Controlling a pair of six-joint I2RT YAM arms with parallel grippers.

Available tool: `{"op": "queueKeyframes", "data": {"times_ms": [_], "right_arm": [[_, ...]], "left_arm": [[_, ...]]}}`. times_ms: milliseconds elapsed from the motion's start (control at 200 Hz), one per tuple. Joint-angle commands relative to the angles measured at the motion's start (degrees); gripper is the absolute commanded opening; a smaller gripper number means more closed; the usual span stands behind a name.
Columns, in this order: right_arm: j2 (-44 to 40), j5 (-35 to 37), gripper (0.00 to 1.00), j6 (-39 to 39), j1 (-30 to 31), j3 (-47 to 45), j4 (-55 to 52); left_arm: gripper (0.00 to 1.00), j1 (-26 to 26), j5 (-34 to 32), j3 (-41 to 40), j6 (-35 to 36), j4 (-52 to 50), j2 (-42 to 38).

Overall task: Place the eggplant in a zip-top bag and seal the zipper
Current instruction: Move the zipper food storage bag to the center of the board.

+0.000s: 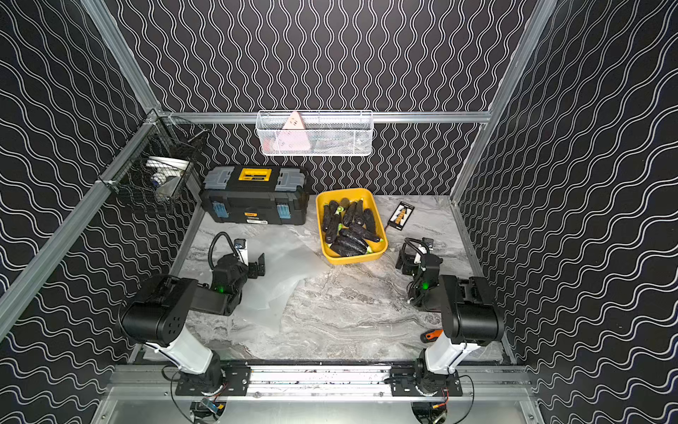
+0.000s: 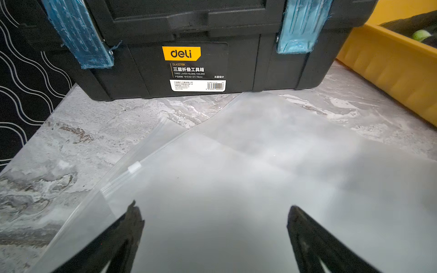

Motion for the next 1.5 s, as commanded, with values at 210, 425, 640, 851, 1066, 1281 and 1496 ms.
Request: {"op": "queueKeyframes", "data": {"times_ms": [210, 425, 640, 851, 1066, 1281, 1496], "right_arm": [[-0.1, -0.1, 1.00, -0.1, 0.1, 0.2, 0.4], [0.0, -0.2, 1.00, 0.0, 0.0, 0.3, 0.3], [0.0, -0.4, 1.00, 0.3, 0.1, 0.5, -0.1], [-4.8, -1.1, 1.00, -1.1, 0.4, 5.4, -13.1], [-15.0, 17.3, 1.00, 0.4, 19.4, 14.6, -37.6], [-16.3, 16.4, 0.92, 14.6, 33.9, 24.1, -57.8], [-10.7, 10.1, 0.75, 33.2, 47.5, 28.5, -65.5]], "left_arm": [[0.99, 0.1, 0.1, 0.0, 0.3, 1.6, 0.0], [0.99, 0.1, 0.4, 0.0, 0.2, 1.2, 0.0], [0.99, 0.1, 0.3, 0.0, 0.2, 1.4, 0.0], [0.99, 0.4, 1.4, 3.2, -0.1, -6.4, -2.8], [0.99, 2.4, -2.8, 24.9, -10.9, -45.8, -4.7], [0.99, -0.3, -9.4, 31.3, -19.8, -60.0, -10.5], [0.98, -2.1, -9.9, 40.5, -31.2, -87.3, -13.2]]}}
